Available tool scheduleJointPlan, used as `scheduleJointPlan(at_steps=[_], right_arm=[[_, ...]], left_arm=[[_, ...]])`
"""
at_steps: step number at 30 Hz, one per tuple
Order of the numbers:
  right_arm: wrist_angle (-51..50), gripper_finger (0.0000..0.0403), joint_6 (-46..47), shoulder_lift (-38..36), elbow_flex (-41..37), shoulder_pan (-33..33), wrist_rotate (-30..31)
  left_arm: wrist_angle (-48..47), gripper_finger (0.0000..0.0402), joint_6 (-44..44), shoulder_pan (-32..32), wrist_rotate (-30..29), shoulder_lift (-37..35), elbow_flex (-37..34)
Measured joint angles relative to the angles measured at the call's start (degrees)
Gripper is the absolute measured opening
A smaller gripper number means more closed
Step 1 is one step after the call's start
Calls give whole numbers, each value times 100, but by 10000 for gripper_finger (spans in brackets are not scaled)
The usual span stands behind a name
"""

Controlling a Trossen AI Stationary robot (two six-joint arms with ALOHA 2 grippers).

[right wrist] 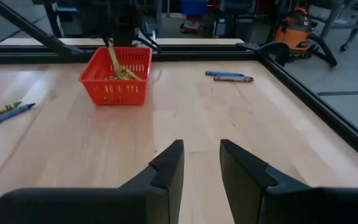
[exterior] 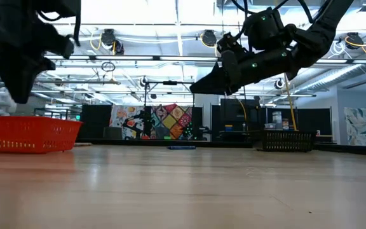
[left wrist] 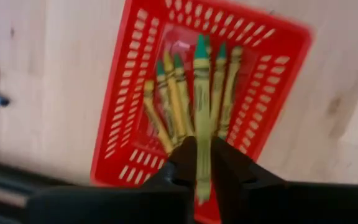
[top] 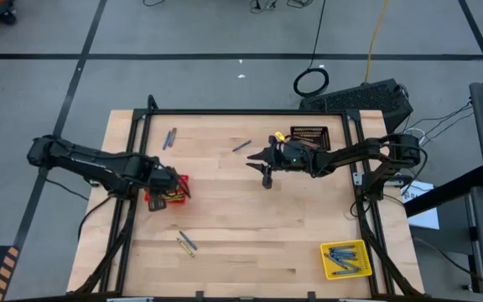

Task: Sort crayons
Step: Put the top green crayon into the red bin, then adjust the green crayon on the table

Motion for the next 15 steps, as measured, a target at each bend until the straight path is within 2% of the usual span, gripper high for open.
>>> scheduleJointPlan(at_steps=[6, 10, 13, 15], right_arm=[[-34, 89, 350, 0, 0, -13, -15], [-346, 89, 638, 2, 0, 223, -31], [-507, 89, 589, 2, 0, 540, -31], [-562, 89, 564, -16, 0, 768, -28]], left_arm=[[-289, 126, -231, 11, 20, 43, -1], [-203, 158, -1512, -91, 679, 43, 165], [774, 155, -2050, -760, 739, 43, 277], [1635, 145, -2175, -1307, 536, 88, 291]])
